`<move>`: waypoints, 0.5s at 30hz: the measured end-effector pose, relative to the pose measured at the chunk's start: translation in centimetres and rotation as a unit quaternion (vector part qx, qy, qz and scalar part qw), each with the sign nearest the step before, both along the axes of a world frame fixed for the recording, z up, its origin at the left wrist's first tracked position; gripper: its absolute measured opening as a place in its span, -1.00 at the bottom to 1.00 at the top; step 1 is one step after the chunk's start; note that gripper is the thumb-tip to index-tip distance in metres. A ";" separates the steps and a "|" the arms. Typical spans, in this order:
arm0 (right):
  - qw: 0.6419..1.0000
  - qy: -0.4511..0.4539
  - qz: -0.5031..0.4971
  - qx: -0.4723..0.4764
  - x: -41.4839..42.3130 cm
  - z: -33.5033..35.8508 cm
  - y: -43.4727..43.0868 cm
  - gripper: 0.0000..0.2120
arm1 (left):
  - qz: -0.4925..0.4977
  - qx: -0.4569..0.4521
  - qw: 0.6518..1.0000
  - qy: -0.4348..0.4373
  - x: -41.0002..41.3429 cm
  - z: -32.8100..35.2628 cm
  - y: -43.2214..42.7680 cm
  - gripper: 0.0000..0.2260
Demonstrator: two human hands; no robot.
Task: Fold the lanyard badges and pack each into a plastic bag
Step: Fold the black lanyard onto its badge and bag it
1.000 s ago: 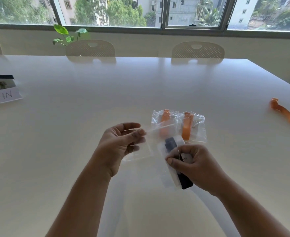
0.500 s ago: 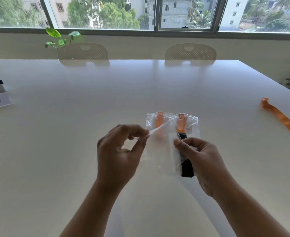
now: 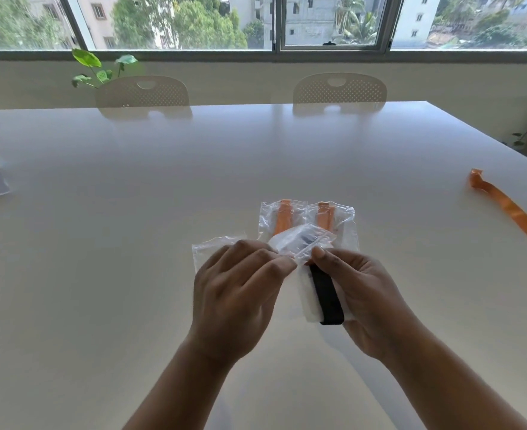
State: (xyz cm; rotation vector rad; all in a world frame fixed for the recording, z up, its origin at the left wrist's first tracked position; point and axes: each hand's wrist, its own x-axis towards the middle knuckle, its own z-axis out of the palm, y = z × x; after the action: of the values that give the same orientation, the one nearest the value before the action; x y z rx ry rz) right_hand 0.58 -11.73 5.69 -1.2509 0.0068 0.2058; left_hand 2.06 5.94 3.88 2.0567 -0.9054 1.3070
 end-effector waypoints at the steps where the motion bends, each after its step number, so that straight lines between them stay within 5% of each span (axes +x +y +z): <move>1: 1.000 0.005 -0.006 0.000 0.1 -0.1 0.0 -0.75 | -0.006 0.006 1.000 0.010 0.0 0.0 0.0 -0.87; 5: 0.999 0.018 -0.033 0.007 0.4 -0.6 -0.3 -0.81 | -0.028 0.046 0.996 0.076 0.2 0.2 0.2 -0.83; 10: 0.994 0.006 -0.097 -0.049 0.7 -1.0 -0.2 -0.73 | -0.058 -0.006 0.950 0.306 0.4 0.7 0.8 -0.48; 15: 0.990 -0.025 -0.095 -0.100 0.6 -1.2 0.1 -0.73 | -0.088 -0.075 0.933 0.340 -0.2 0.8 0.0 -0.85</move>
State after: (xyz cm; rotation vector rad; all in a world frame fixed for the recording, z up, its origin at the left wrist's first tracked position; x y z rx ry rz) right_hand 1.19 -11.61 4.44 -1.4465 0.1045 0.0086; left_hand 1.90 5.95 4.72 2.0321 -0.6205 0.4776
